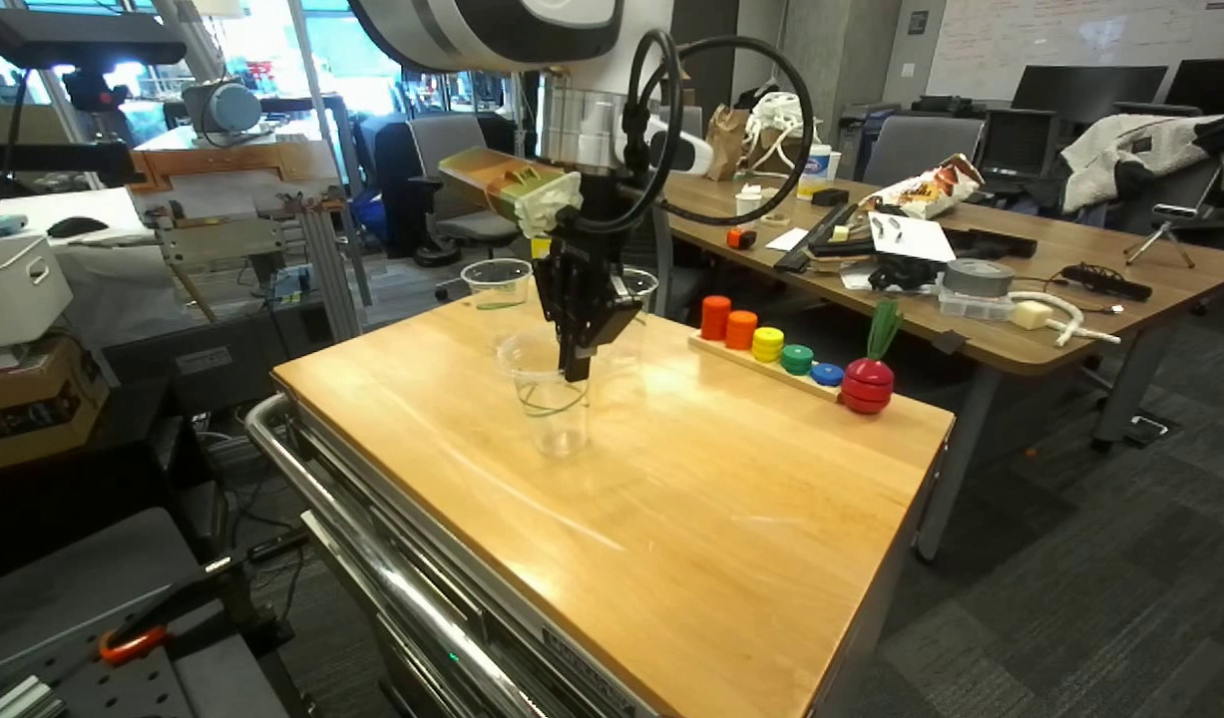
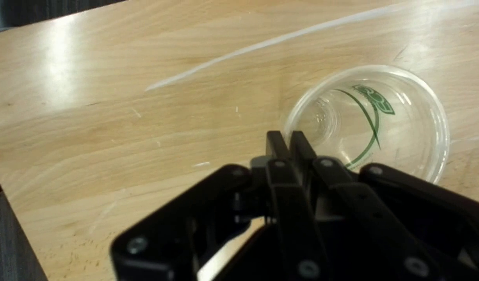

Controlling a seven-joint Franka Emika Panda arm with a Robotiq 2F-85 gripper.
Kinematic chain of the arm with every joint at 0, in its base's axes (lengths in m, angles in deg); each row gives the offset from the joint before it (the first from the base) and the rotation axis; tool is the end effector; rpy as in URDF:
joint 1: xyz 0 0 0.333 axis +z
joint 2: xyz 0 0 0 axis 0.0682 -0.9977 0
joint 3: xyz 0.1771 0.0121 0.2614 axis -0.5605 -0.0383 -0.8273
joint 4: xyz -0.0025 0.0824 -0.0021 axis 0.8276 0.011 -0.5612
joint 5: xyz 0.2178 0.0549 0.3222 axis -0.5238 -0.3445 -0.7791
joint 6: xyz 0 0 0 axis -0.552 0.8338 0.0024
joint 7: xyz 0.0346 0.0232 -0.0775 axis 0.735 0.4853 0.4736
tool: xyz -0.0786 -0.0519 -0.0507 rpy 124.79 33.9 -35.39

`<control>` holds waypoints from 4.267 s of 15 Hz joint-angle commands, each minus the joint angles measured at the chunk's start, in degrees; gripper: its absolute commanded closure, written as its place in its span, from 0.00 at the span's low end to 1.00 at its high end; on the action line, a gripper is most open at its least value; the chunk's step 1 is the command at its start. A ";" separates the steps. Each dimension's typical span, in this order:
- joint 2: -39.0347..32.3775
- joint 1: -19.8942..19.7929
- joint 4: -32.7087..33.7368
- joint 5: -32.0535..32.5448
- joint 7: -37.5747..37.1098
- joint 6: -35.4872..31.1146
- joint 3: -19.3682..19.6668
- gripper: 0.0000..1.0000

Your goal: Stack the clear cups into each other

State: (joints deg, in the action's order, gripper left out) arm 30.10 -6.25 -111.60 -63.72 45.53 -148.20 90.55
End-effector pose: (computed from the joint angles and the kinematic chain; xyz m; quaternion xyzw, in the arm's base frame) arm 0.5088 -0.0487 0.3184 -0.9927 0.0964 0.0728 0.0008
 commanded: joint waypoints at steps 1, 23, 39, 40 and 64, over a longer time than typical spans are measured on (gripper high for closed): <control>-0.16 -0.52 1.11 -3.57 2.13 3.11 -0.10 0.98; -14.23 2.69 43.58 -4.16 -7.87 24.37 -2.91 0.98; -31.56 1.88 65.00 -6.47 -5.37 41.09 -3.44 0.98; -31.39 1.91 64.46 -6.80 -4.88 40.14 -3.59 0.98; -25.18 2.16 46.39 0.48 9.92 21.20 -3.38 0.08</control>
State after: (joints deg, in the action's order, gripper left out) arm 1.87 -4.12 -60.91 -64.56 54.20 -124.71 87.18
